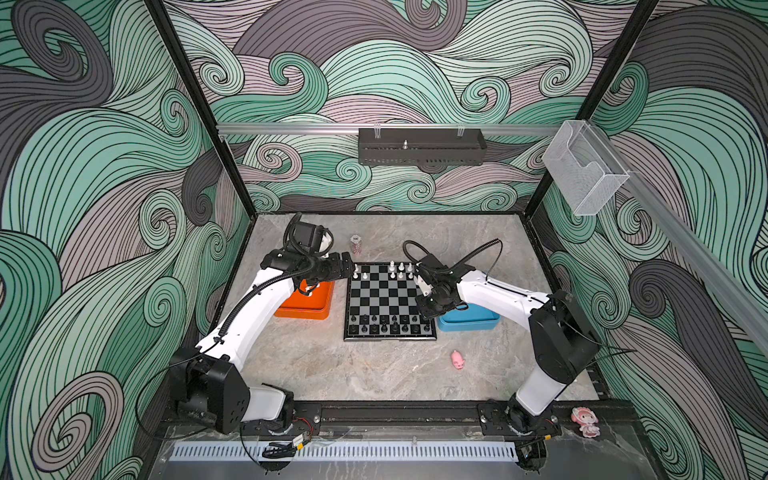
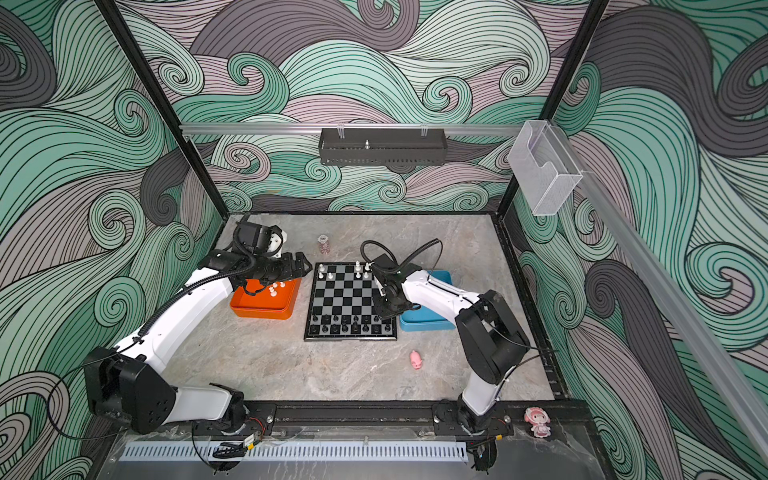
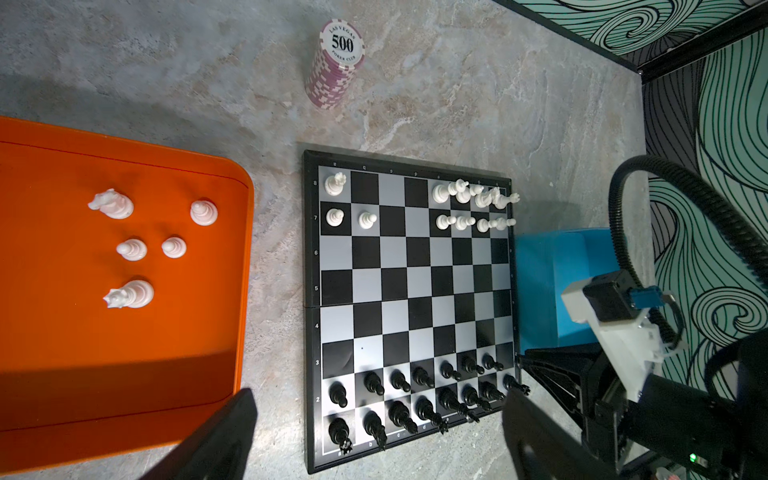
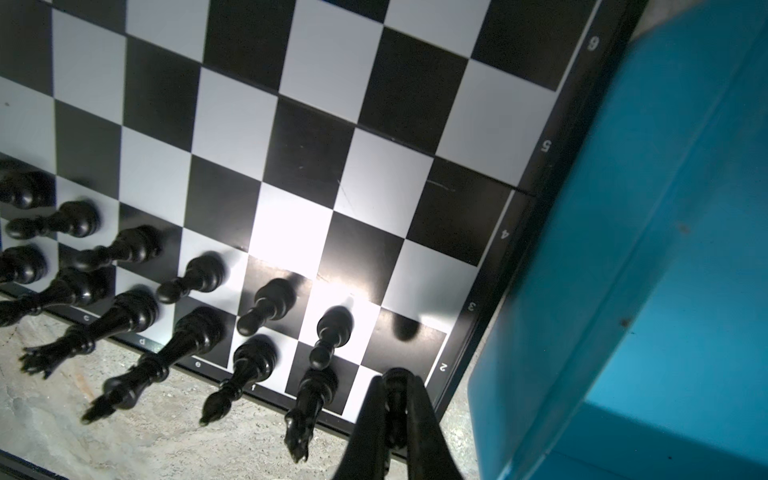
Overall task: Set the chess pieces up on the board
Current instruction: 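Lift the black pawn with the right gripper and carry it over the board, then lower the black pawn with the right gripper onto a near-row square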
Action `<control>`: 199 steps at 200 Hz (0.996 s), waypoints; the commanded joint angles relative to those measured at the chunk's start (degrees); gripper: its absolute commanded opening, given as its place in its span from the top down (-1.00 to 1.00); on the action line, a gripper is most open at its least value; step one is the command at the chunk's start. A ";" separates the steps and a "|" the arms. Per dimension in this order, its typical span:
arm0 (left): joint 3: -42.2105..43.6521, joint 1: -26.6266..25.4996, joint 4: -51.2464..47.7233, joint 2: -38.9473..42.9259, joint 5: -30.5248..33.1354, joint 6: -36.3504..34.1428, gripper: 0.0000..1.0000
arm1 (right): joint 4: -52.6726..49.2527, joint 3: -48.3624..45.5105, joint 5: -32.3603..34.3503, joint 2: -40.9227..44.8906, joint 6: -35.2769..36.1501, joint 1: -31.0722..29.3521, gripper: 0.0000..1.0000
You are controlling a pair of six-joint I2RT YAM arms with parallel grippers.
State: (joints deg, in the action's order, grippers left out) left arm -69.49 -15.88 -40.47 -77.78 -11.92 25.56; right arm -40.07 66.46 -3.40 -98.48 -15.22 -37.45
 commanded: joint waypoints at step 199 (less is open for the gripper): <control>0.19 0.41 -0.69 0.14 -0.82 0.49 -0.89 | 0.85 -0.82 0.23 -2.63 0.11 -0.60 0.76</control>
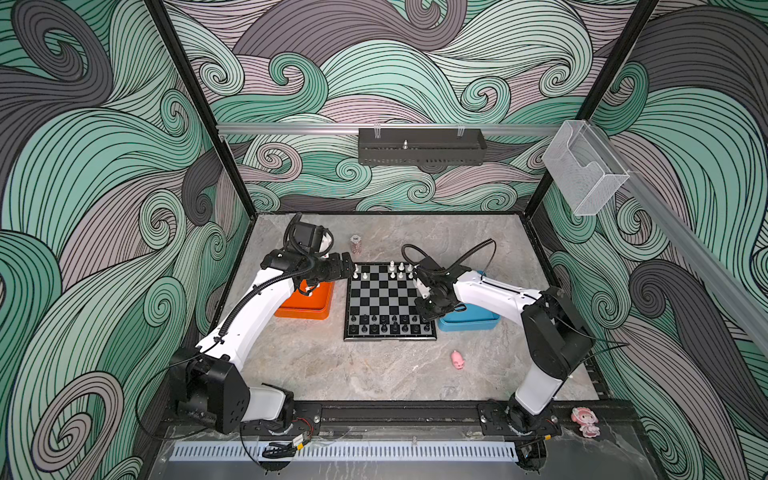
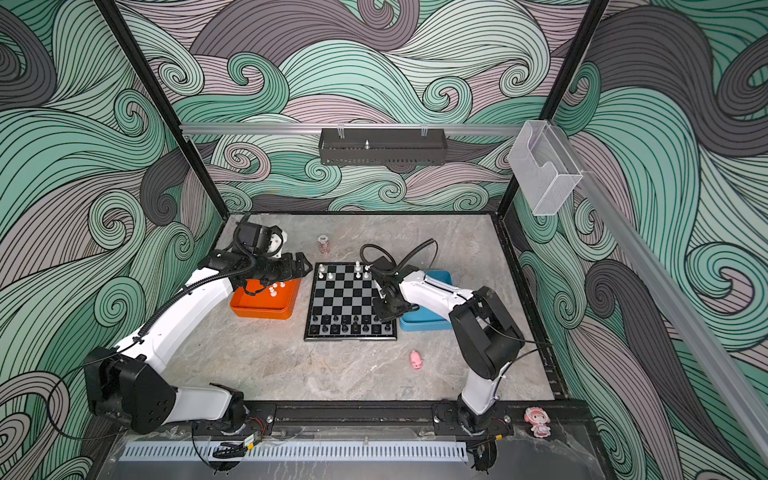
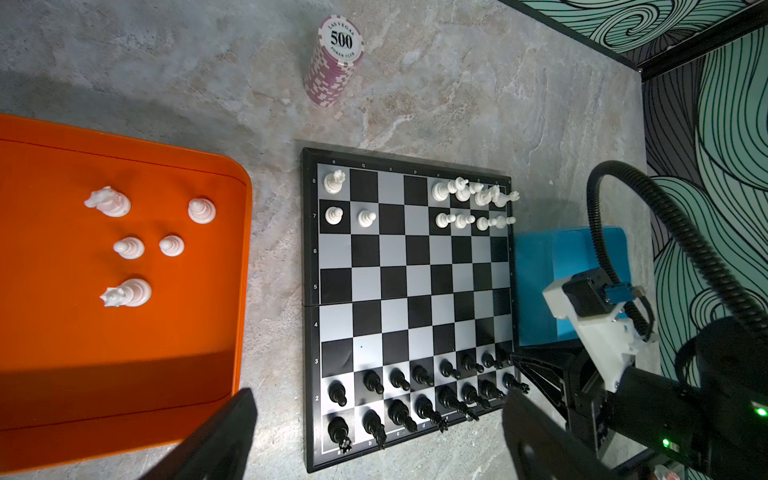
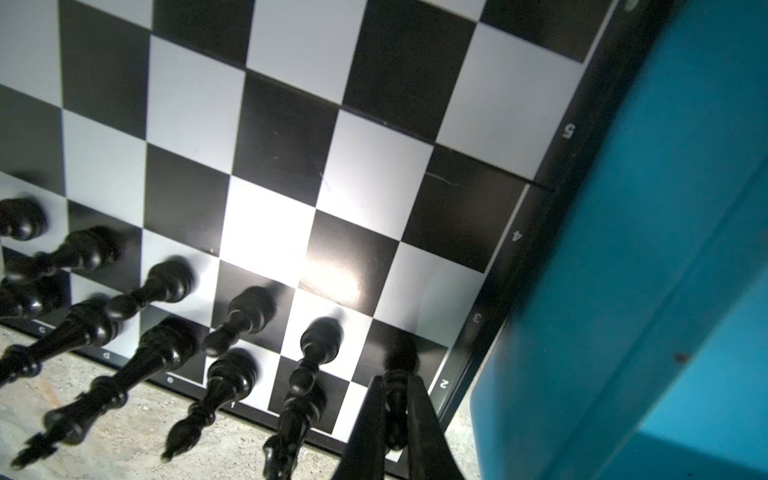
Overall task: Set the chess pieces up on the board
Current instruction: 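Lower the black pawn with the right gripper onto a near-row square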
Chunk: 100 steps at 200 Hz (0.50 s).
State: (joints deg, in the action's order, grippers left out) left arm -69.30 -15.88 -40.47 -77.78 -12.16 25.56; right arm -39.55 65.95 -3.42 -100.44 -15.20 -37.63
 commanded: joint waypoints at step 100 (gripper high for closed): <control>-0.03 0.45 -0.68 0.01 -0.60 0.37 -0.89 | 0.69 0.16 0.00 -1.24 0.08 -0.43 0.76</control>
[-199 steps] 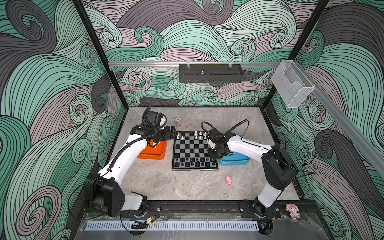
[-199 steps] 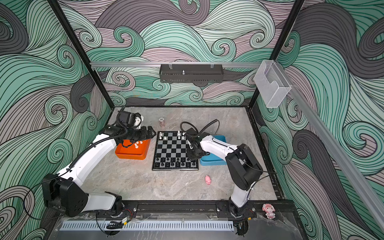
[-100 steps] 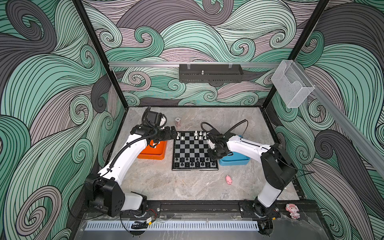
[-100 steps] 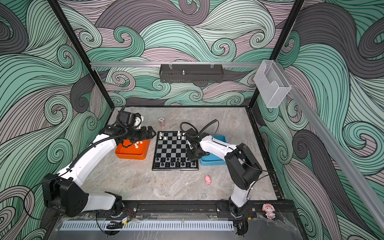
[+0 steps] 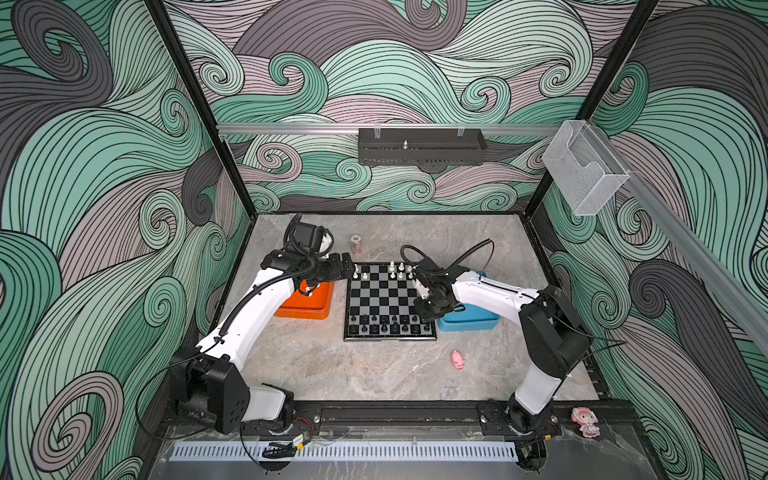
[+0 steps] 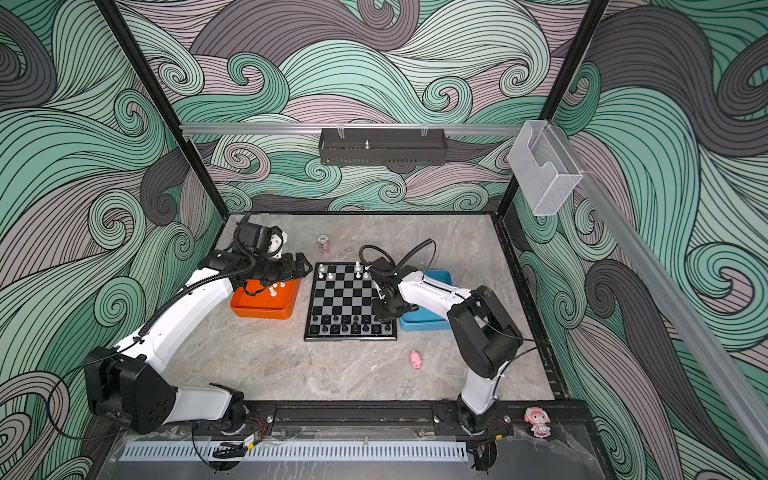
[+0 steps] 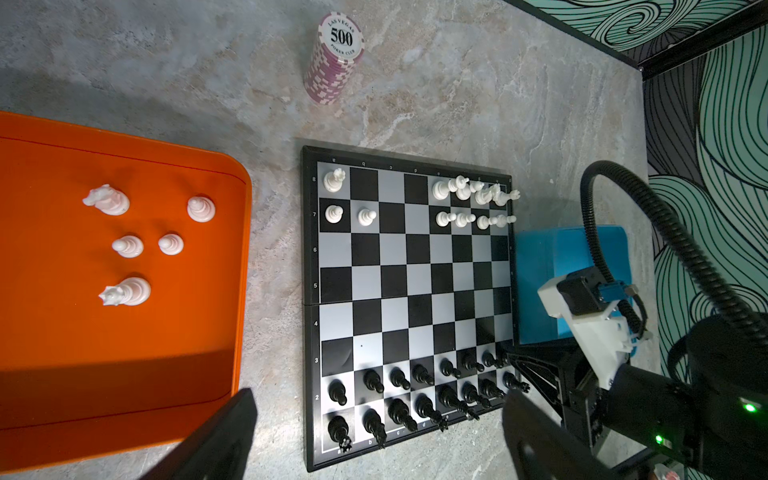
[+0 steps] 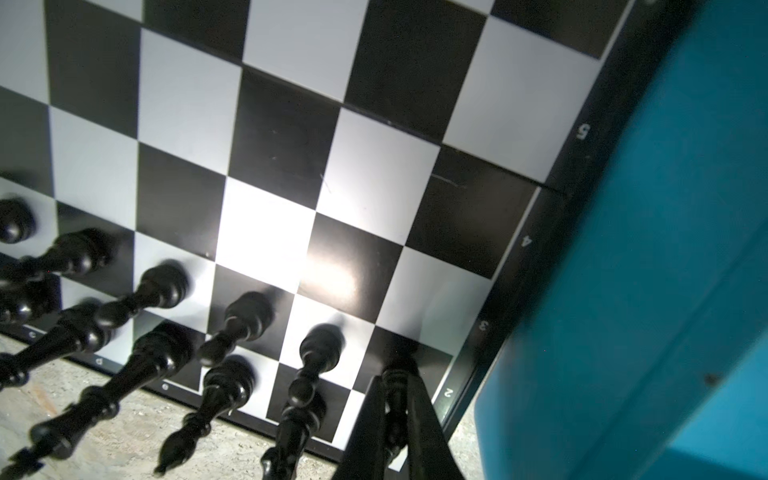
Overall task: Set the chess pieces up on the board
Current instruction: 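Lower the black pawn with the right gripper onto a near-row square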
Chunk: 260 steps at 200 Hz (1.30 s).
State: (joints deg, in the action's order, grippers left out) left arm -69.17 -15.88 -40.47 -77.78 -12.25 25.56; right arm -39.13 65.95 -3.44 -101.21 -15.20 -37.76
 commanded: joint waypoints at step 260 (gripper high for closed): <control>-0.31 0.41 -0.78 -0.09 -0.76 0.33 -0.89 | 0.55 0.76 1.50 -0.92 -0.18 -0.40 0.71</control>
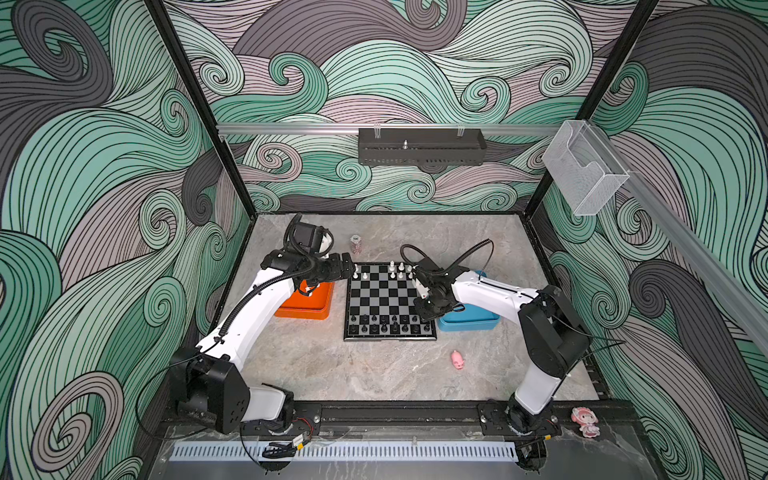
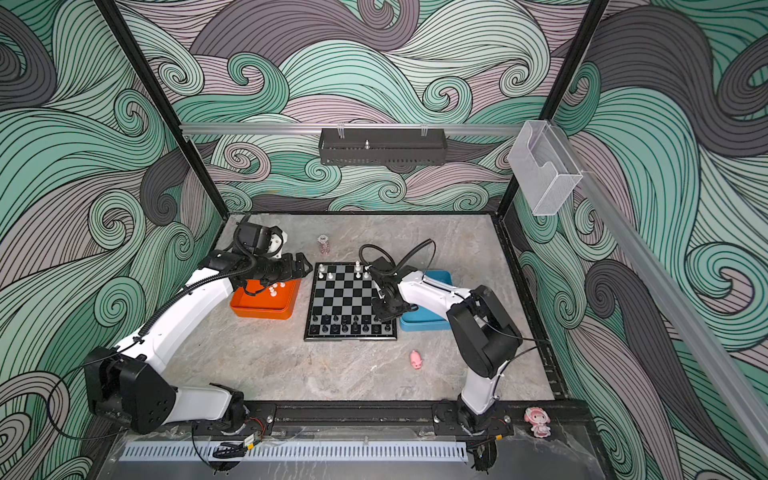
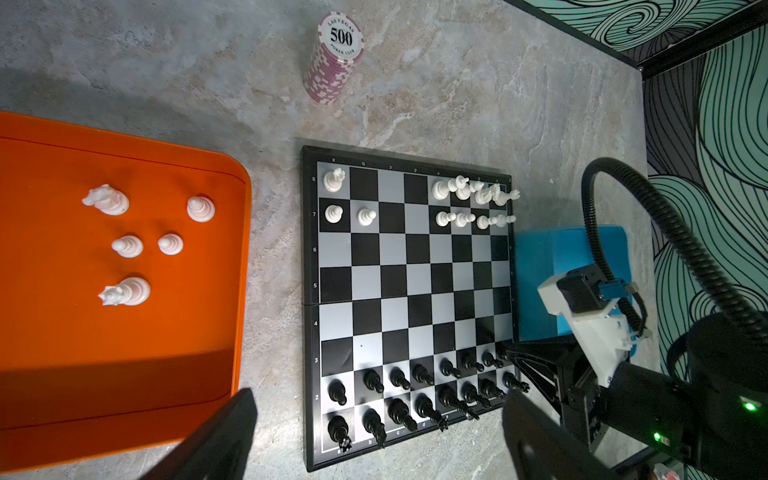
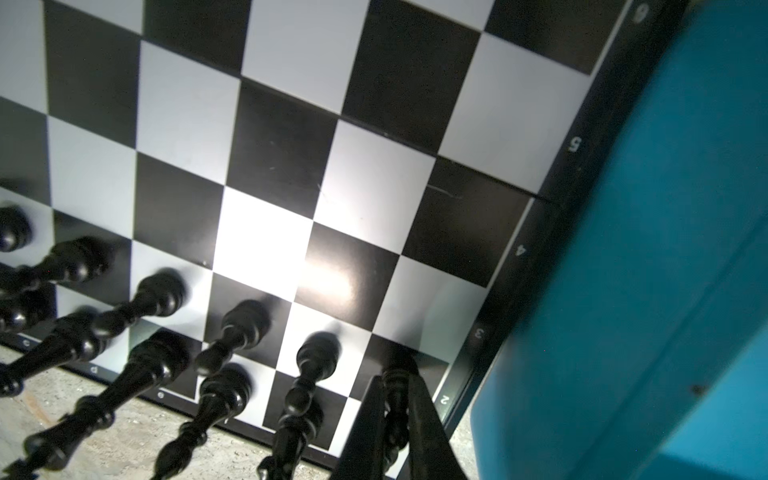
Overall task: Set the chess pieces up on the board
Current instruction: 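Lower the black pawn with the right gripper onto a near-row square, then open and raise the right gripper while the left moves over the orange tray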
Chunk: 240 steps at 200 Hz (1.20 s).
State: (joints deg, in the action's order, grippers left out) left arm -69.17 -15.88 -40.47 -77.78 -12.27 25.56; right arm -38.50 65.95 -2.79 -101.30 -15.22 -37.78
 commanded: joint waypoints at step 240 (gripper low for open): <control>-0.25 1.27 -4.28 3.27 11.08 -2.04 -0.94 | -9.99 11.66 -0.12 9.37 6.51 15.69 -0.55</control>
State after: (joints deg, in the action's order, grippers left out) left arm -69.01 -15.84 -40.80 -76.36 -7.99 24.67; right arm -46.46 75.37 -1.58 -93.27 -10.31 -24.32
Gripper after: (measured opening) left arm 0.958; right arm 0.710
